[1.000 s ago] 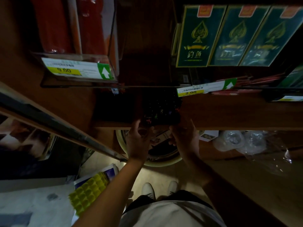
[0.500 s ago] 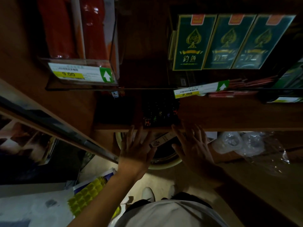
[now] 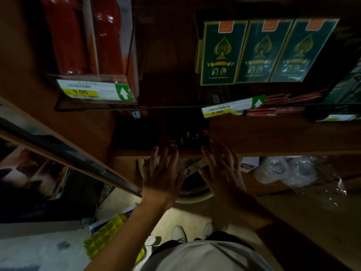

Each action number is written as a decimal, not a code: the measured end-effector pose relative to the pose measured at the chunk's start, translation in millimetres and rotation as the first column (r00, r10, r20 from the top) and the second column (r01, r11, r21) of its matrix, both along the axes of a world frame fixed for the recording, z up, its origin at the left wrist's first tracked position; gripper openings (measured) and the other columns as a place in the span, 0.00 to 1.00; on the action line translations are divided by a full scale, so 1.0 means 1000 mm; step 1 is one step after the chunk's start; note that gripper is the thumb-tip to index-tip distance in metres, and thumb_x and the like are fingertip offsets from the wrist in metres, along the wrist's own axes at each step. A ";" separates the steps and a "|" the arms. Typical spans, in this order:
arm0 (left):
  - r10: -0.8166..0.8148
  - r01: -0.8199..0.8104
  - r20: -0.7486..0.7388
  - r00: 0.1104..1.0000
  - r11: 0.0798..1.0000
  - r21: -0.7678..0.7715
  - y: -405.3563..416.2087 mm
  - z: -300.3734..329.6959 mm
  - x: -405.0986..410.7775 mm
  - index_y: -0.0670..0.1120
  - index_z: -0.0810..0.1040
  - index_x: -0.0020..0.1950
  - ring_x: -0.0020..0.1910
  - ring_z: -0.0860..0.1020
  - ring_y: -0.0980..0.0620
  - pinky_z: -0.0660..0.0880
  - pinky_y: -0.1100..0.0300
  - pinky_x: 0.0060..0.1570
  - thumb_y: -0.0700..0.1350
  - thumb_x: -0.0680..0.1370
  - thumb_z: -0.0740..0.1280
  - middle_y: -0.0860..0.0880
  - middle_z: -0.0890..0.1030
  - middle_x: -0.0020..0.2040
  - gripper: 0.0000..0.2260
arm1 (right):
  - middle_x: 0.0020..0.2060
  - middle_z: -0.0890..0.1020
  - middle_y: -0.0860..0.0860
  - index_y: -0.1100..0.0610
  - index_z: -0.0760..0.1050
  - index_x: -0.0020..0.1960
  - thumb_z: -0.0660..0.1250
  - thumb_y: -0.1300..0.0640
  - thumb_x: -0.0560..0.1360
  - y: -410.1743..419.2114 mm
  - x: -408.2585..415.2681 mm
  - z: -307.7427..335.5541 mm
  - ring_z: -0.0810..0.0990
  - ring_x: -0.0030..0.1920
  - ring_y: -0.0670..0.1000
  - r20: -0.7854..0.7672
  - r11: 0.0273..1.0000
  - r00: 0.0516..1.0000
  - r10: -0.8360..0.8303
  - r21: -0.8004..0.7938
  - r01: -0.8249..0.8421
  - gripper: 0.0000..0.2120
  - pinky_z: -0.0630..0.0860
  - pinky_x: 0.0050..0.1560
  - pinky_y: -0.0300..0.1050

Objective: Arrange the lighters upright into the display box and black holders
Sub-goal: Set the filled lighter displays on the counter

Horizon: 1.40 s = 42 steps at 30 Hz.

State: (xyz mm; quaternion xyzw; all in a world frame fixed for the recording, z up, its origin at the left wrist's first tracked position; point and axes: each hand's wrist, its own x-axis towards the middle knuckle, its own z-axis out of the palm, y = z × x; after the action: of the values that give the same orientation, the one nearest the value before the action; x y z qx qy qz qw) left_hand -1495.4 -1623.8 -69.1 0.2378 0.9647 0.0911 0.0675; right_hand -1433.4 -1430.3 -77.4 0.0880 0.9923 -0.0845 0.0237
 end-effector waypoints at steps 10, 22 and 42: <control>-0.043 0.033 -0.097 0.994 0.993 -0.109 -0.001 -0.011 -0.013 0.49 0.65 0.78 0.79 0.55 0.40 0.58 0.40 0.68 0.63 0.81 0.48 0.45 0.62 0.79 0.30 | 0.81 0.48 0.55 0.48 0.46 0.81 0.40 0.34 0.78 -0.006 -0.011 0.006 0.49 0.79 0.60 0.017 1.000 1.000 0.009 -0.026 -0.009 0.35 0.43 0.75 0.61; -0.380 0.380 0.011 0.925 0.925 0.008 0.002 -0.025 0.045 0.48 0.62 0.79 0.79 0.53 0.38 0.64 0.33 0.69 0.60 0.78 0.57 0.43 0.55 0.81 0.32 | 0.80 0.40 0.50 0.42 0.41 0.80 0.50 0.35 0.76 0.010 0.071 0.006 0.39 0.79 0.56 0.077 0.981 0.983 -0.167 -0.085 0.173 0.37 0.41 0.78 0.59; -0.958 0.956 -0.010 0.286 0.286 -0.056 0.389 0.054 0.279 0.57 0.45 0.81 0.80 0.37 0.46 0.42 0.43 0.76 0.63 0.81 0.54 0.52 0.41 0.82 0.32 | 0.80 0.49 0.52 0.44 0.50 0.80 0.56 0.38 0.78 0.192 0.427 0.053 0.46 0.80 0.56 -0.103 0.435 0.429 -0.897 -0.041 0.899 0.34 0.44 0.78 0.60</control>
State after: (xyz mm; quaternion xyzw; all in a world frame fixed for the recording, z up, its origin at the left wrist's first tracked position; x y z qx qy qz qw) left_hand -1216.6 -1235.1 -14.7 0.7671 0.6346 0.0089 0.0931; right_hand -1006.0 -1238.5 -24.8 0.5971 0.7942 -0.0788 -0.0801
